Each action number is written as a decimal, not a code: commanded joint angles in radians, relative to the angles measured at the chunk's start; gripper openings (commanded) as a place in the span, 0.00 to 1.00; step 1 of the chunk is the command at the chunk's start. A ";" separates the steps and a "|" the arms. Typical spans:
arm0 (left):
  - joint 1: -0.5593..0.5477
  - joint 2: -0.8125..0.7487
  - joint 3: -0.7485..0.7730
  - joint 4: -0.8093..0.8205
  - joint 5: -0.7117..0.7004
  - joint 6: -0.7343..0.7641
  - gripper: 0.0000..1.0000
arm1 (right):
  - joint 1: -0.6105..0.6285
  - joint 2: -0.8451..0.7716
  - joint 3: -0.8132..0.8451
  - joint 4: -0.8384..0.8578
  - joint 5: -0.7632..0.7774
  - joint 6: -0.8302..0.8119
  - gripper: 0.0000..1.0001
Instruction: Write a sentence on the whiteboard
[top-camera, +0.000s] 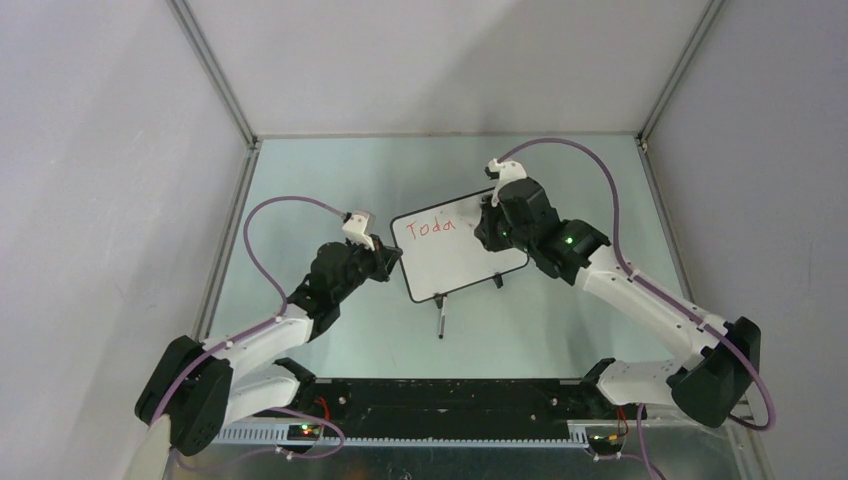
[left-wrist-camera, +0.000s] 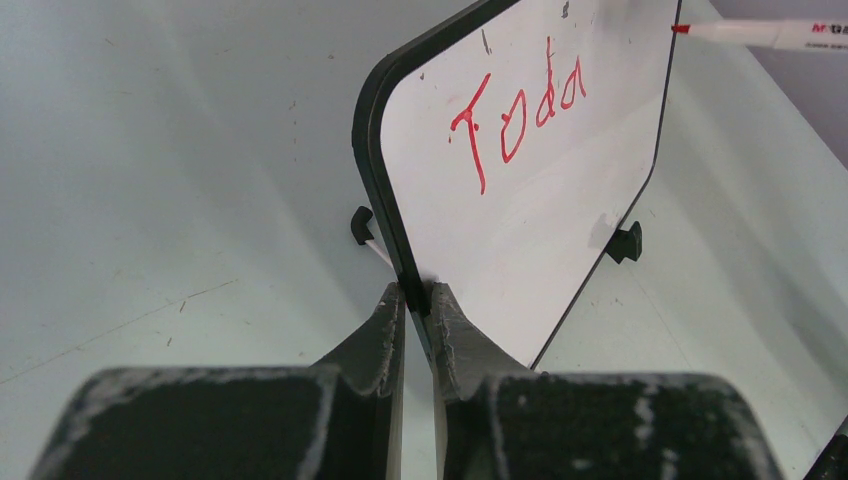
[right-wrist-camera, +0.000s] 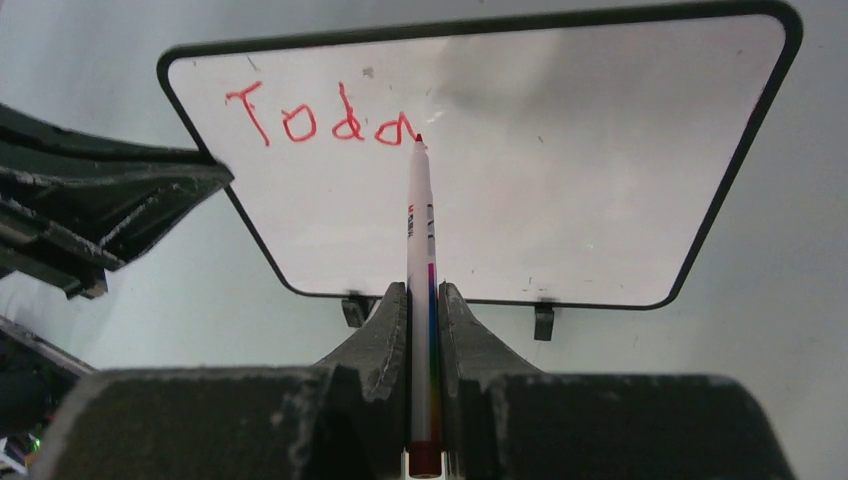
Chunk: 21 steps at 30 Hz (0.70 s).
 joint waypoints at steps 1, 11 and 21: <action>-0.013 -0.018 0.019 0.017 -0.015 0.043 0.00 | -0.024 -0.082 -0.021 0.113 -0.097 -0.059 0.00; -0.014 -0.011 0.023 0.011 -0.019 0.051 0.00 | -0.049 -0.053 0.023 0.029 -0.169 -0.130 0.00; -0.014 -0.033 0.027 -0.022 -0.046 0.073 0.00 | -0.040 -0.002 -0.005 0.055 -0.161 -0.138 0.00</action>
